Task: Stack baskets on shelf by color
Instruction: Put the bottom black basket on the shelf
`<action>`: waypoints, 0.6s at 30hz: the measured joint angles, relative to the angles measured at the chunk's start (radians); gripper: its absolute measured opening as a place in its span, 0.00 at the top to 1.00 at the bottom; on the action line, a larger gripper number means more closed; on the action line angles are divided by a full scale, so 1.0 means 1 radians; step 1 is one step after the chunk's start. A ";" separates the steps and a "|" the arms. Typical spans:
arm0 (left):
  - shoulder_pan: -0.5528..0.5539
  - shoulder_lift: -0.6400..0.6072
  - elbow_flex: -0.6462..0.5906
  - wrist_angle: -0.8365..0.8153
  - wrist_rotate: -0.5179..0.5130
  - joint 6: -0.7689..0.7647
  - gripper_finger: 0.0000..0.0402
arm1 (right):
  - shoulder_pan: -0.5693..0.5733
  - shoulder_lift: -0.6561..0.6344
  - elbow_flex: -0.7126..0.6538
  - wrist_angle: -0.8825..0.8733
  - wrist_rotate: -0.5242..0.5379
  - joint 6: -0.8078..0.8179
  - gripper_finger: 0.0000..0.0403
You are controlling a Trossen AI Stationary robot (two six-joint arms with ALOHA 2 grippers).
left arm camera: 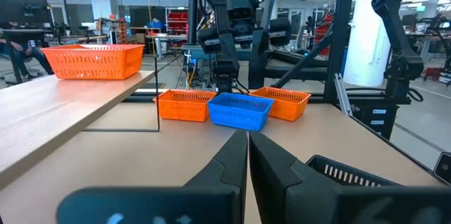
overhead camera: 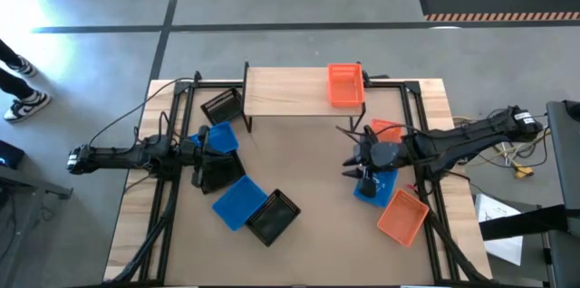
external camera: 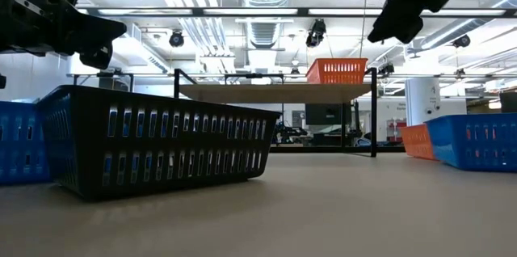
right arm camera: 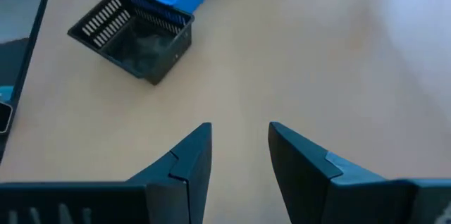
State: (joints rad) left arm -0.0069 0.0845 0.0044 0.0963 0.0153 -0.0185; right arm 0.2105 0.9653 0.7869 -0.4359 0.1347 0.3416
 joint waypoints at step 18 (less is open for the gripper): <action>0.000 0.000 0.000 0.000 0.000 0.000 1.00 | 0.001 -0.003 -0.005 -0.022 -0.002 0.015 0.67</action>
State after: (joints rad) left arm -0.0069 0.0846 0.0044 0.0960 0.0153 -0.0185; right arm 0.2118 0.9625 0.7818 -0.4577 0.1327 0.3564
